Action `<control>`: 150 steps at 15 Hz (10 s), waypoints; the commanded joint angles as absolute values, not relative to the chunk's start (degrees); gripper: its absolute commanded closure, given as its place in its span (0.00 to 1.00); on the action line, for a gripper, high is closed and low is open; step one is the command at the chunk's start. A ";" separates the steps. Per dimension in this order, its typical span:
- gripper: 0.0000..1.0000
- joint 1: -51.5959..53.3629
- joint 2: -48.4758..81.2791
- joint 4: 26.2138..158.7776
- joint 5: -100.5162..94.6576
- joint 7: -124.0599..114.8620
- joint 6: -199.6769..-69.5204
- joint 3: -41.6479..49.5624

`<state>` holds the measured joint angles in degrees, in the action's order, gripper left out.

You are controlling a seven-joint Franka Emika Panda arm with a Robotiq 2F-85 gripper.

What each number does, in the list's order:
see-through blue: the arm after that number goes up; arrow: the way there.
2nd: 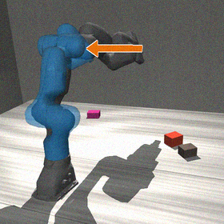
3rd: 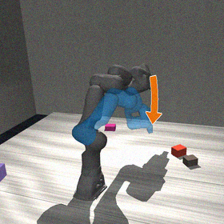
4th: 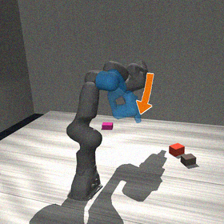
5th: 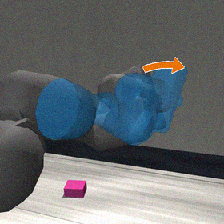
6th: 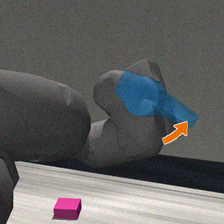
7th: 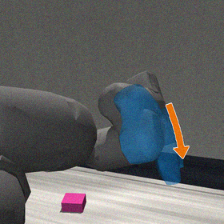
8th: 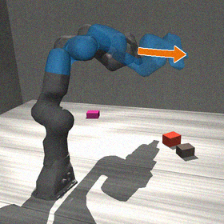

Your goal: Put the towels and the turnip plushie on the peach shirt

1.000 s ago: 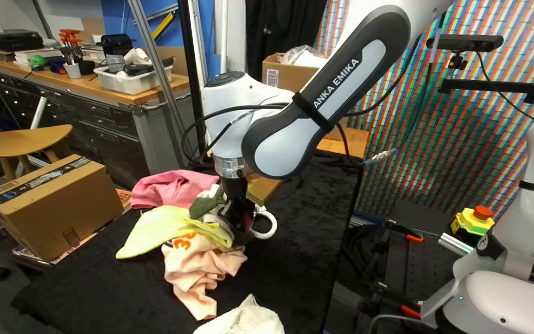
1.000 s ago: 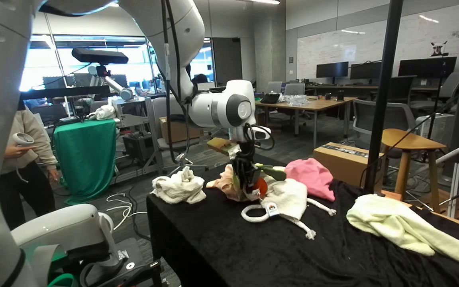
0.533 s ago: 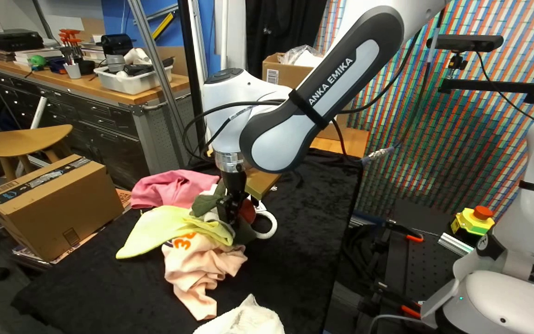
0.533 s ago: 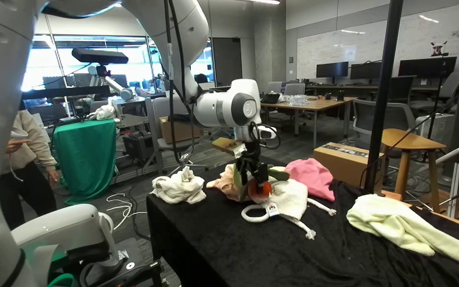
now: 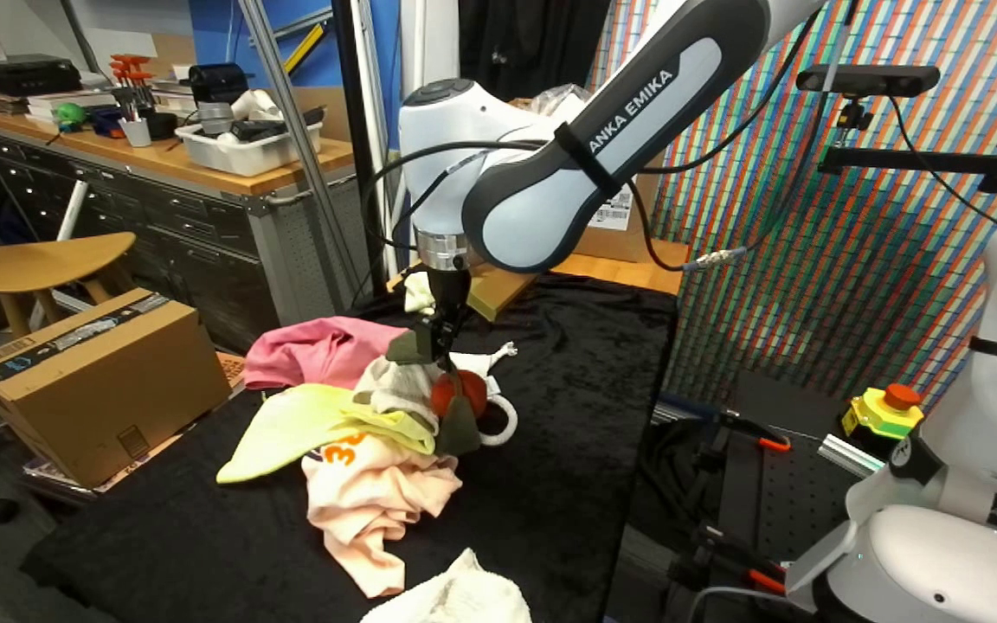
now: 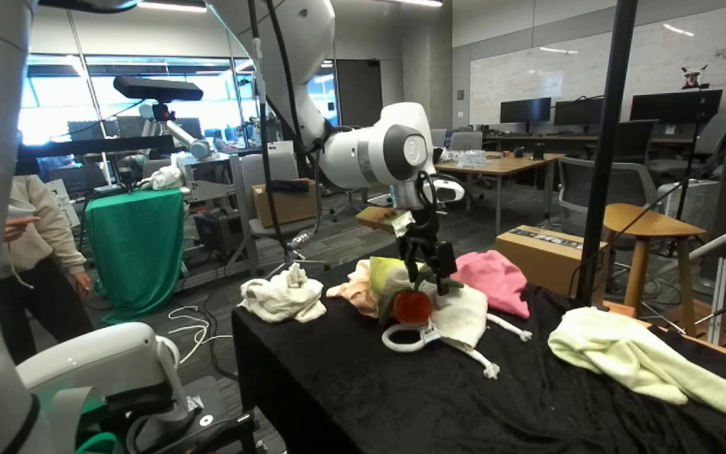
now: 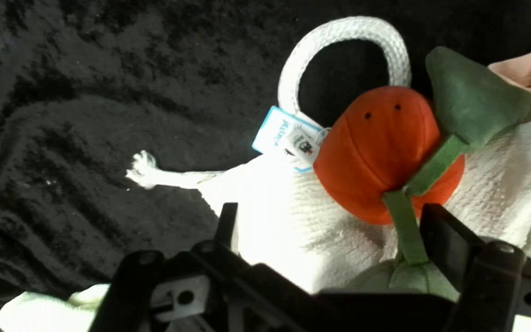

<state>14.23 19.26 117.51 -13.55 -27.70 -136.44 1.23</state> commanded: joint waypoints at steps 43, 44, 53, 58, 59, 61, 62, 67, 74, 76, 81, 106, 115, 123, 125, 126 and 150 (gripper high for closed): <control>0.00 -7.06 60.14 55.66 -1.59 -2.74 -112.27 3.69; 0.00 -7.15 60.66 54.99 -1.66 -2.75 -111.63 3.75; 0.56 -7.46 61.75 51.39 -1.41 -1.45 -107.81 2.92; 0.91 -7.47 60.87 50.75 -1.34 -0.08 -105.53 2.18; 0.92 -7.36 60.61 50.82 -1.54 0.14 -105.46 2.23; 0.96 -7.44 60.33 50.47 -1.54 0.58 -104.97 2.17; 0.96 -7.45 59.95 50.60 -1.58 0.75 -104.94 2.18; 0.91 -7.76 55.41 54.19 -2.18 2.70 -106.48 1.72; 0.95 -7.31 42.34 64.67 -3.00 9.18 -111.55 0.89; 0.95 -7.23 37.52 69.56 -3.07 10.91 -114.28 0.44; 0.95 -7.59 25.49 81.49 -1.94 20.78 -116.59 -1.75; 0.93 7.32 11.33 98.13 -9.66 27.43 -117.34 -8.63; 0.25 8.47 12.44 96.94 -11.14 26.92 -117.09 -8.91; 0.00 8.78 14.20 96.46 -10.31 20.79 -117.18 -8.70; 0.00 8.68 13.84 98.48 -9.92 20.07 -117.63 -8.78; 0.00 8.64 13.55 99.66 -9.90 19.93 -117.77 -8.82; 0.00 18.97 17.26 110.95 5.92 -7.93 -113.56 -16.63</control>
